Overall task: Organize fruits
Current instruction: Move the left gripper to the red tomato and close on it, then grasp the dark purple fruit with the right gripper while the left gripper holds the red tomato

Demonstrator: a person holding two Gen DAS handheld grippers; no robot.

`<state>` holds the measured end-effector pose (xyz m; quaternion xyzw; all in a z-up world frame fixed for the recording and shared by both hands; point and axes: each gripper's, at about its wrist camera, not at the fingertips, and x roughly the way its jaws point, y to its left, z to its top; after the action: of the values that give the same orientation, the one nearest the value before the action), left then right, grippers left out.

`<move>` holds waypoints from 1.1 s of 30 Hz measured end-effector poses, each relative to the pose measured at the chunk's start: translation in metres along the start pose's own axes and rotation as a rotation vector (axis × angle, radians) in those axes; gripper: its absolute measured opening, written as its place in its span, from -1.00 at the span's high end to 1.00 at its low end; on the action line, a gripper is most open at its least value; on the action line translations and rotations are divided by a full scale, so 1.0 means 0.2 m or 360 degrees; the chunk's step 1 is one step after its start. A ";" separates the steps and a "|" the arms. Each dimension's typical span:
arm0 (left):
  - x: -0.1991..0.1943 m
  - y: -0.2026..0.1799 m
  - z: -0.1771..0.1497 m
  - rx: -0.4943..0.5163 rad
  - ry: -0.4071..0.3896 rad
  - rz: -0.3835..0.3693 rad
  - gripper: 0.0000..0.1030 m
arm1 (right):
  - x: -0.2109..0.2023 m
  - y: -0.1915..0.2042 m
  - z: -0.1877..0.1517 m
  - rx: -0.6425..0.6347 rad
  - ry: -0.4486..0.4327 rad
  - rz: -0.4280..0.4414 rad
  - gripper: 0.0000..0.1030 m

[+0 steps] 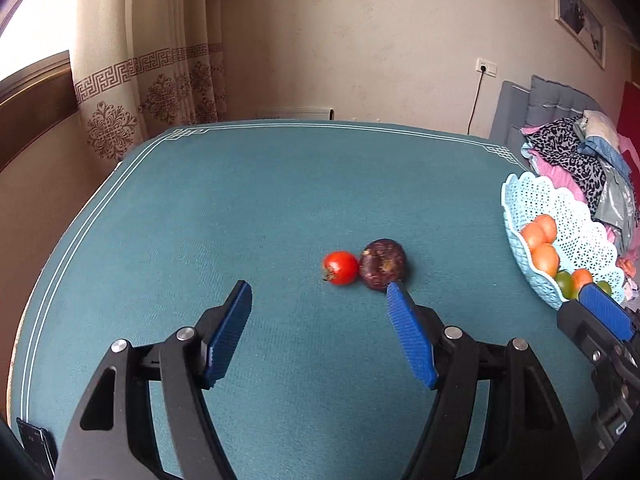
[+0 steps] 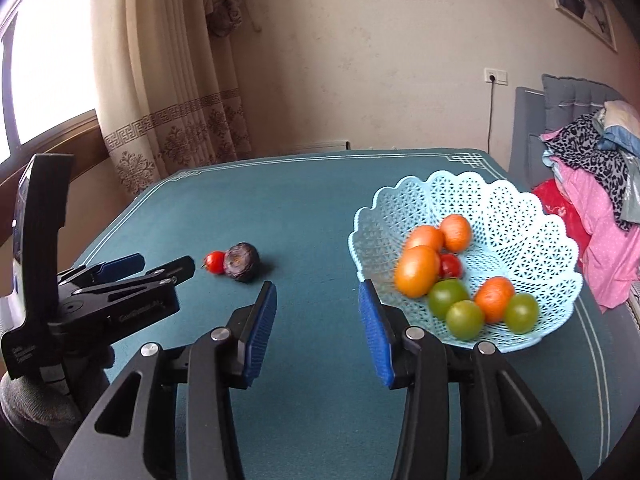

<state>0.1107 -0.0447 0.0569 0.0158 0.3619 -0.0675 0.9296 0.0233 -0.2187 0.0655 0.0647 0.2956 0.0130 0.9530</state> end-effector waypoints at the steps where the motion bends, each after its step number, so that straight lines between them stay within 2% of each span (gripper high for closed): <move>1: 0.02 0.02 0.00 -0.0001 0.0014 0.0008 -0.39 | 0.02 0.03 -0.01 -0.0014 0.0021 0.0023 0.16; 4: 0.09 0.06 0.00 -0.0017 0.0065 0.0022 -0.38 | 0.05 0.10 -0.04 -0.0068 0.0064 0.0066 0.16; 9: 0.19 0.07 0.03 -0.0045 0.0114 -0.0039 -0.35 | 0.09 0.14 -0.09 -0.0093 0.0120 0.0111 0.16; 10: 0.20 0.06 0.03 -0.0039 0.0121 -0.0039 -0.25 | 0.09 0.14 -0.09 -0.0096 0.0132 0.0124 0.16; 14: 0.26 0.03 0.07 -0.0010 0.0156 -0.0057 -0.11 | 0.10 0.16 -0.10 -0.0122 0.0159 0.0152 0.16; 17: 0.28 0.01 0.07 -0.0024 0.0183 -0.0129 -0.11 | 0.11 0.16 -0.11 -0.0124 0.0175 0.0161 0.16; 23: 0.31 0.01 0.08 -0.0016 0.0172 -0.0121 -0.08 | 0.14 0.14 -0.13 -0.0096 0.0218 0.0165 0.16; 24: 0.32 0.01 0.08 -0.0020 0.0176 -0.0123 -0.04 | 0.14 0.14 -0.13 -0.0099 0.0223 0.0164 0.16; 26: 0.33 0.01 0.08 -0.0034 0.0190 -0.0158 0.21 | 0.14 0.15 -0.13 -0.0102 0.0226 0.0160 0.16; 30: 0.33 0.00 0.06 -0.0027 0.0207 -0.0206 0.48 | 0.15 0.16 -0.13 -0.0113 0.0235 0.0159 0.16; 33: 0.30 0.01 0.05 -0.0055 0.0194 -0.0206 0.49 | 0.17 0.16 -0.12 -0.0106 0.0261 0.0172 0.16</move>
<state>0.1619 -0.0500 0.0233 -0.0195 0.4192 -0.1200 0.8997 0.0387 -0.1811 0.0305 0.0475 0.3682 0.0795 0.9251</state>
